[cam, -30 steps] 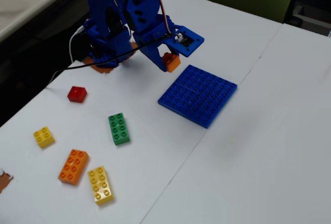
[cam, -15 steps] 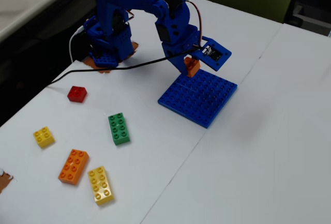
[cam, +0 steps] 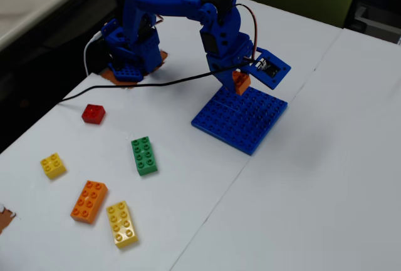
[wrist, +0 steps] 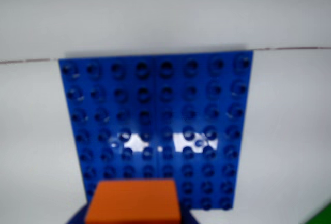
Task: Pick up the 2x2 orange block and go up the 8x8 blue block.
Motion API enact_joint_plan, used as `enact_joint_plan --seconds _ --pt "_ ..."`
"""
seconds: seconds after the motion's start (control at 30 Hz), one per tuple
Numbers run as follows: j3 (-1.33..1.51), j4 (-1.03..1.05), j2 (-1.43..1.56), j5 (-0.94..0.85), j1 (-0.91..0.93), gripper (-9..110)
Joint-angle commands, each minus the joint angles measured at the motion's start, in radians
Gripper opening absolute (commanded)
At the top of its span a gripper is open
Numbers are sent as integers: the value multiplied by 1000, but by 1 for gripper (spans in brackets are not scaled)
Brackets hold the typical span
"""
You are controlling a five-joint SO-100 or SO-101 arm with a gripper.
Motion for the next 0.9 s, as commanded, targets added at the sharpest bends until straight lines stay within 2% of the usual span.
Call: enact_joint_plan --seconds 0.0,0.87 --pt "-80 8 -3 3 -15 0" --pt "-123 40 -21 -26 11 0"
